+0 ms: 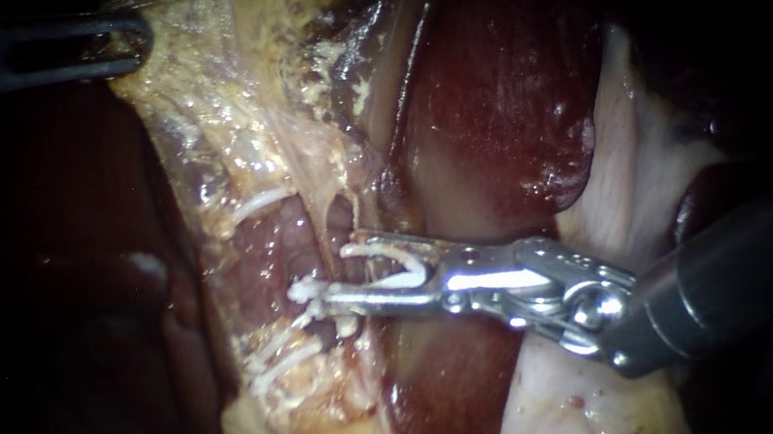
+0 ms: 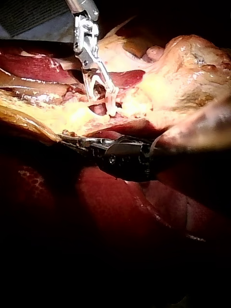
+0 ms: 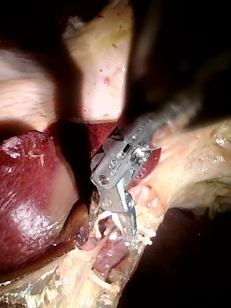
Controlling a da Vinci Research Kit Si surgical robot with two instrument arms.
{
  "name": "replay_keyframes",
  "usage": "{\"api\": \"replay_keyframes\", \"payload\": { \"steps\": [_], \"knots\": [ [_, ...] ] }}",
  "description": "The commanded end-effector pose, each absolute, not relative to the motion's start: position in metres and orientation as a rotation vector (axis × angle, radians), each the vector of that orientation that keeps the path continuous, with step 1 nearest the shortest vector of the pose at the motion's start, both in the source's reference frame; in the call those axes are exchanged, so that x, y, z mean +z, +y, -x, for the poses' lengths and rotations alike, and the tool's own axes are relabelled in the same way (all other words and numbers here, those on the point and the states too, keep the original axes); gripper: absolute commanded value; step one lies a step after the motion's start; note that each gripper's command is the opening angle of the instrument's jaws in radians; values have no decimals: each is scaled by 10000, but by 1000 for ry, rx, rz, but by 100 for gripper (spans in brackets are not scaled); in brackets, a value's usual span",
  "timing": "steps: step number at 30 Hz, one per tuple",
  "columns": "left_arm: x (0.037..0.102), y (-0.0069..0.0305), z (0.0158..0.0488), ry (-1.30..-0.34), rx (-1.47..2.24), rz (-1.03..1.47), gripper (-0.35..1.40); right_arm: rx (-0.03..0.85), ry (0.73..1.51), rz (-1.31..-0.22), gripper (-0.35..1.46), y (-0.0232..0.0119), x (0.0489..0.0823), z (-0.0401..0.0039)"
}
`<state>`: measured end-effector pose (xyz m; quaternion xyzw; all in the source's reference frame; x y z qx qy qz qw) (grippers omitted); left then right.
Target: Clipping third clip right tube
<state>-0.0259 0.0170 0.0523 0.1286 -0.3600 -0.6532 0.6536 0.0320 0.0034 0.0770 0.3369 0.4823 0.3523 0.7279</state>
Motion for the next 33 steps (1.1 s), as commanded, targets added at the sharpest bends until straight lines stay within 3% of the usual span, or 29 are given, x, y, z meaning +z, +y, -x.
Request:
{"api": "replay_keyframes", "payload": {
  "steps": [1, 10, 21, 33],
  "knots": [
    [523, 170, 259, -816, -1482, -290, -35, 779, 1061, -742, 60, 35, 772, -322],
    [522, 170, 259, -815, -1483, -290, -35, 774, 1054, -754, 59, 33, 779, -334],
    [521, 170, 259, -815, -1483, -290, -35, 777, 1156, -990, 58, 30, 769, -341],
    [521, 170, 259, -815, -1483, -291, -35, 792, 1165, -1022, 58, 30, 768, -352]
  ]
}}
